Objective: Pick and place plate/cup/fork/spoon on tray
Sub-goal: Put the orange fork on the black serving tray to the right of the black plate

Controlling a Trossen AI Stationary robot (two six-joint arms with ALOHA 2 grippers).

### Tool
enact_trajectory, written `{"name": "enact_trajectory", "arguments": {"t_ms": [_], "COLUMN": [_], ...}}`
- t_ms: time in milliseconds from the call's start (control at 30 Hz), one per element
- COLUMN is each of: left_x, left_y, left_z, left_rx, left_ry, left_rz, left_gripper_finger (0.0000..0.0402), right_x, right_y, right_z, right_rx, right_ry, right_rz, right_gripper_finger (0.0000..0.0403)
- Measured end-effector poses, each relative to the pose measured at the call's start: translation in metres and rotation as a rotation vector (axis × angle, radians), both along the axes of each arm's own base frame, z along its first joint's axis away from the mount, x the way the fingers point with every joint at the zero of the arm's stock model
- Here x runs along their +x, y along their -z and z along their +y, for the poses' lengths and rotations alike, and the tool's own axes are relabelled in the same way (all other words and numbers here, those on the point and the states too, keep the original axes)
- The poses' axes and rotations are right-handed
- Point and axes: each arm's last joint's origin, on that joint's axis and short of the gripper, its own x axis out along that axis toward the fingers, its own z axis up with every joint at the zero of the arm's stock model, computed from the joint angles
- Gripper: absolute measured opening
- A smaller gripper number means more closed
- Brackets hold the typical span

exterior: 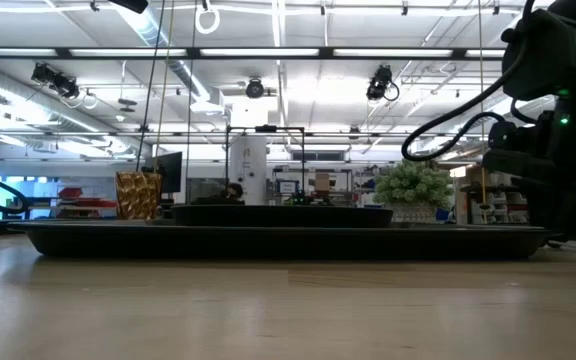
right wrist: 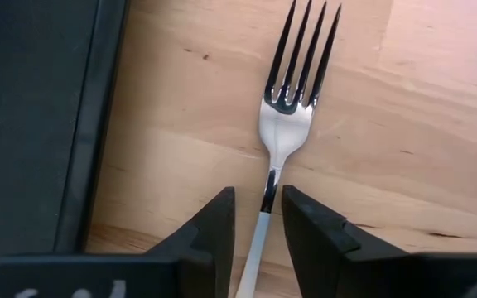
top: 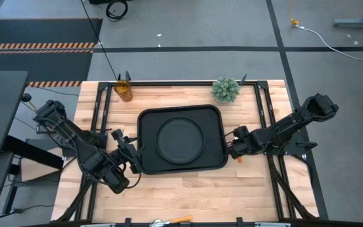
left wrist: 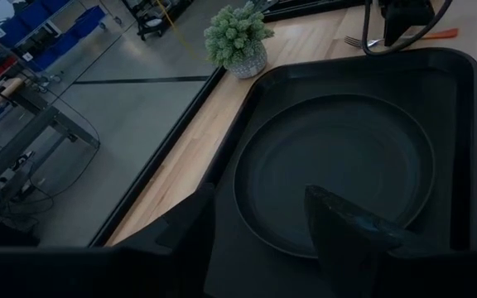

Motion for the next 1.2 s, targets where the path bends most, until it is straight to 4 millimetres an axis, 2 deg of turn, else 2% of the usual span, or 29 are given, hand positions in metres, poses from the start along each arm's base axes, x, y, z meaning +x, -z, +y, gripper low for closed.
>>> {"name": "enact_trajectory", "arguments": {"t_ms": [167, 400, 500, 600, 733, 1000, 1200], "left_x": [0.0, 0.0, 0.0, 0.0, 0.0, 0.0, 0.0], "left_y": [0.0, 0.0, 0.0, 0.0, 0.0, 0.0, 0.0], "left_z": [0.0, 0.0, 0.0, 0.0, 0.0, 0.0, 0.0], "left_rx": [0.0, 0.001, 0.001, 0.002, 0.006, 0.008, 0.009], "left_ry": [0.0, 0.0, 0.001, 0.001, -0.001, -0.001, 0.002], "left_rz": [0.0, 0.001, 0.001, 0.001, -0.002, -0.004, -0.003], "left_gripper_finger": [0.0192, 0.0192, 0.0192, 0.0192, 0.0192, 0.0192, 0.0192], "right_x": [-0.001, -0.002, -0.002, -0.001, 0.007, 0.036, 0.06], "right_y": [0.0, 0.0, -0.005, -0.016, -0.034, -0.069, -0.077], "right_z": [-0.001, -0.002, -0.004, -0.005, -0.003, 0.0, -0.001], "right_rx": [-0.017, -0.048, -0.059, -0.093, -0.139, -0.237, -0.244], "right_ry": [0.005, 0.036, 0.038, 0.042, 0.031, 0.006, -0.024], "right_rz": [-0.001, -0.002, 0.038, 0.089, 0.084, -0.111, -0.287], "right_gripper_finger": [0.0095, 0.0033, 0.0011, 0.0013, 0.0026, 0.0014, 0.0016]}}
